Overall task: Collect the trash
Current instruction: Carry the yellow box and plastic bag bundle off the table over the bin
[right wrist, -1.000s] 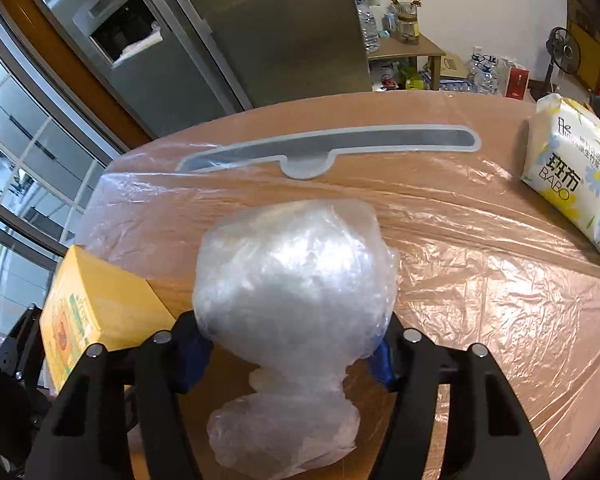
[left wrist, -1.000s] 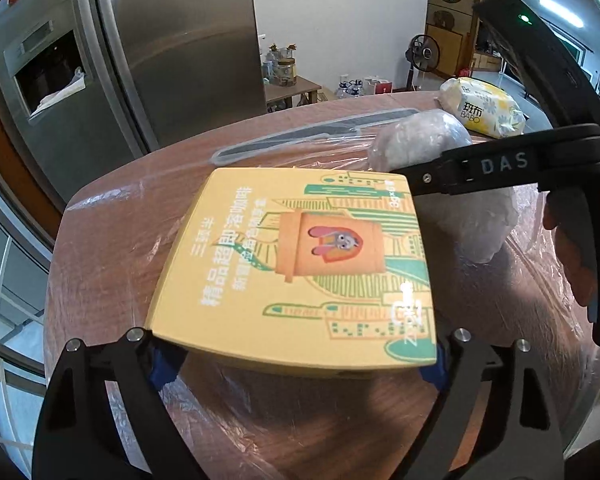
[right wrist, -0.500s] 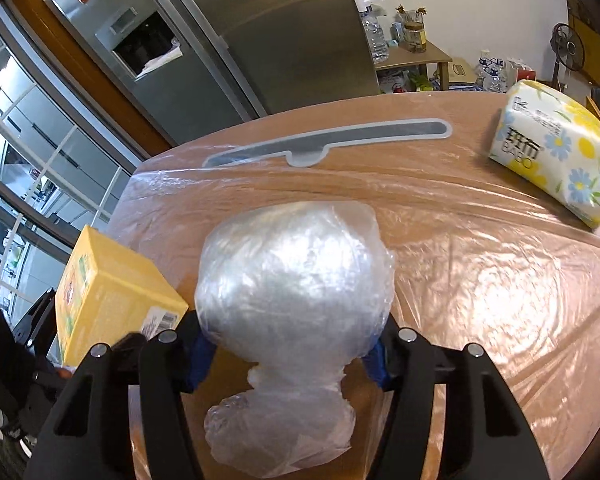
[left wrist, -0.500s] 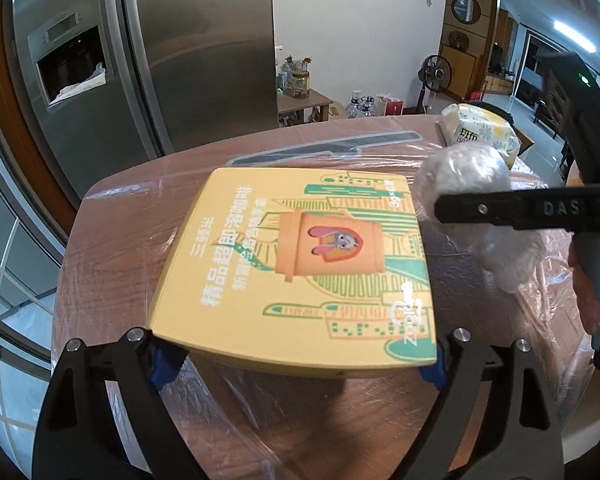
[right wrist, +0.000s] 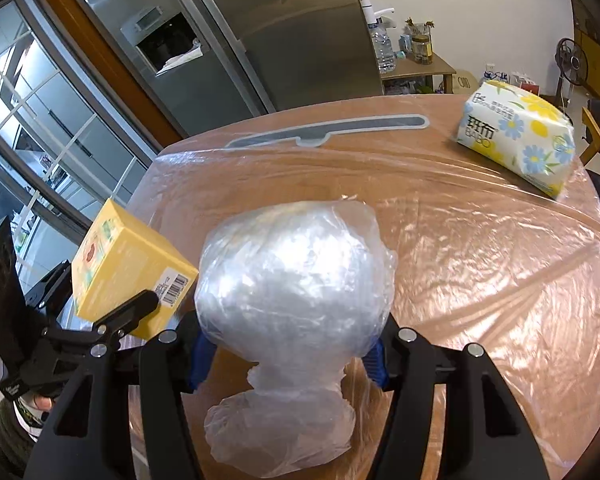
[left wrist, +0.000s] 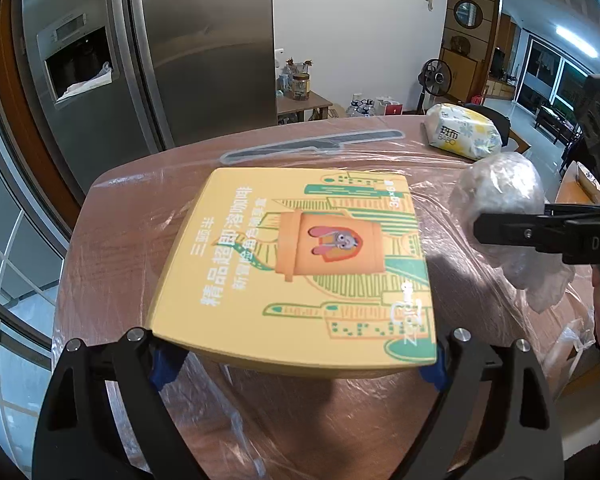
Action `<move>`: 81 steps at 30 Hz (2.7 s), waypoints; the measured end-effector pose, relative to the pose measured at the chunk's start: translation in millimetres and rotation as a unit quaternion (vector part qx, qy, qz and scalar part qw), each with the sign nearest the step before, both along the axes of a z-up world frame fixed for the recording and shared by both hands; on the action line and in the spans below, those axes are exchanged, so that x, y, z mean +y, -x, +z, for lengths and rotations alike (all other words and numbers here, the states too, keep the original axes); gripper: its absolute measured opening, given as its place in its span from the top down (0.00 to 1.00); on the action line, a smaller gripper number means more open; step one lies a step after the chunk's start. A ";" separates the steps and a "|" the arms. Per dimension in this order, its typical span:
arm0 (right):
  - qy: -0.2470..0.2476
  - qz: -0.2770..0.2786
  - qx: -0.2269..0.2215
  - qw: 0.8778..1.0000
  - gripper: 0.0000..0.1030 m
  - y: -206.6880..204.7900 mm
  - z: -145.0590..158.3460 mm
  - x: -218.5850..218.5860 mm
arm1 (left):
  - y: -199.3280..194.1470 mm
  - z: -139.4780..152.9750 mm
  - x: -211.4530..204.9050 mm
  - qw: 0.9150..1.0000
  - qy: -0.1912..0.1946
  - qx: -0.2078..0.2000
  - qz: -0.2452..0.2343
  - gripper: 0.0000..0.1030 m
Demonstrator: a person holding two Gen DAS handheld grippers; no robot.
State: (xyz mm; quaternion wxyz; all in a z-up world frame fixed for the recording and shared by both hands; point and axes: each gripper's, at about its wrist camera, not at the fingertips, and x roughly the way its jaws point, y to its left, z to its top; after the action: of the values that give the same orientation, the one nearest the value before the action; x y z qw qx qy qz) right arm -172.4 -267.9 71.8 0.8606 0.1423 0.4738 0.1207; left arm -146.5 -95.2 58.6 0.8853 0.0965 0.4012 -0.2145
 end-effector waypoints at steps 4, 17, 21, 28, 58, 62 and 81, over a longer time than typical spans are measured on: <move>-0.003 0.003 -0.006 1.000 0.44 14.2 5.5 -2.2 | 11.8 2.9 -0.8 1.000 0.001 -0.002 -0.003 0.12; -0.002 0.020 -0.022 1.000 0.44 56.0 17.9 1.4 | 51.5 15.8 0.0 1.000 0.006 -0.013 -0.014 0.12; -0.002 0.026 -0.026 0.999 0.44 67.6 21.7 2.9 | 64.0 19.4 0.8 1.000 0.007 -0.015 -0.019 0.12; 0.000 0.041 -0.030 0.999 0.44 88.8 26.0 7.8 | 85.3 23.1 2.0 1.000 0.009 -0.015 -0.024 0.12; 0.002 0.105 0.016 0.994 0.44 183.8 2.3 20.7 | 180.5 13.6 9.1 0.997 -0.017 0.016 -0.080 0.12; 0.007 0.114 0.030 0.993 0.44 195.9 -7.6 25.1 | 191.8 8.8 7.0 0.995 -0.021 0.028 -0.094 0.12; 0.033 0.144 0.094 0.985 0.44 213.7 -59.6 41.4 | 229.0 -50.3 -14.3 0.981 -0.087 0.082 -0.154 0.12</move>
State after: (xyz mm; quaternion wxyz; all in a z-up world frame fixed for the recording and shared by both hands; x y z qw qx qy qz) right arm -386.1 -226.5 12.2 0.7902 0.0554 0.5717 0.2135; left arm -375.5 -109.5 8.3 0.7939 0.2159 0.4702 -0.3195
